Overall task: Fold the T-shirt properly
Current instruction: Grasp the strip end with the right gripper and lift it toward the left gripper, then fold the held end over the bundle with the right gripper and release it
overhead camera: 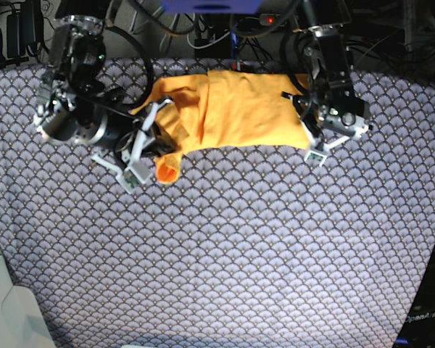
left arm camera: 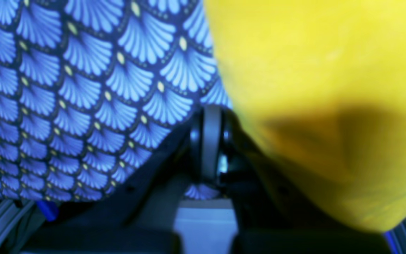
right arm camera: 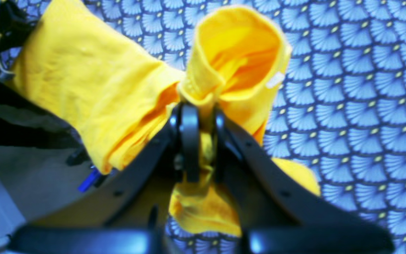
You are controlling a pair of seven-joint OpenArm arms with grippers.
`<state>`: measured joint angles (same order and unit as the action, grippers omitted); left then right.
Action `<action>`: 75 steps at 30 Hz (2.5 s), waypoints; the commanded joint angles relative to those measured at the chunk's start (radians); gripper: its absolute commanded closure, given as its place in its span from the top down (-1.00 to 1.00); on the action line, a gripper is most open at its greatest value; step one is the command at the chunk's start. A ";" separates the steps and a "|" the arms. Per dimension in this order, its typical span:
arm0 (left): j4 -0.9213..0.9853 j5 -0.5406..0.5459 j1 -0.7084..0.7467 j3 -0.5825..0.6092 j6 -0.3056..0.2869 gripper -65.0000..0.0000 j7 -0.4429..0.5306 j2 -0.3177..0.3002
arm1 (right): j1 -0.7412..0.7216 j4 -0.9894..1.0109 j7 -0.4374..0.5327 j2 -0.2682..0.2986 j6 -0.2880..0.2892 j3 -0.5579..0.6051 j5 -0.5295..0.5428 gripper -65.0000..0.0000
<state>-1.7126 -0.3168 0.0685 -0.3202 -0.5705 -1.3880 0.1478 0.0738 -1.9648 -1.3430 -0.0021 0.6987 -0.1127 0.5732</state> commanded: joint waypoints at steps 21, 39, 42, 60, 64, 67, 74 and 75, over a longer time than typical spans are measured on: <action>-0.131 -0.011 -0.012 0.002 -0.003 -1.00 -0.008 0.000 | -0.078 -0.011 0.095 -0.005 -0.001 0.425 0.021 -1.00; -0.220 -0.011 0.035 -0.173 -0.003 -1.00 -0.008 -0.225 | -0.125 0.014 0.095 -0.066 -0.001 0.465 0.018 -1.00; -0.220 -0.005 0.061 -0.225 -0.003 -1.00 -0.008 -0.274 | -0.131 0.058 0.098 -0.078 -0.001 0.497 0.017 -1.00; -0.220 -0.011 0.075 -0.472 -0.004 -1.00 -0.008 -0.359 | -0.197 0.328 0.267 -0.069 -0.001 0.548 0.015 -1.00; -0.220 -0.011 0.077 -0.497 -0.004 -1.00 0.009 -0.359 | -0.199 0.330 0.267 -0.069 -0.001 0.548 0.015 -1.00; -0.220 -0.011 0.077 -0.495 -0.004 -1.00 0.014 -0.359 | -0.199 0.330 0.262 -0.072 -0.001 0.548 0.015 -0.95; -0.220 -0.008 0.075 -0.488 -0.004 -1.00 0.014 -0.356 | -0.196 0.330 0.267 -0.078 -0.001 0.603 0.017 -0.21; -0.220 -0.008 0.075 -0.488 -0.004 -1.00 0.014 -0.356 | -0.196 0.330 0.267 -0.089 -0.001 0.611 0.017 -0.12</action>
<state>-1.9156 -0.3126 0.1497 -0.8043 -0.5732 -1.3766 -0.1936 -0.1047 -1.6188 -1.1015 -0.0727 0.6987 0.4942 0.5629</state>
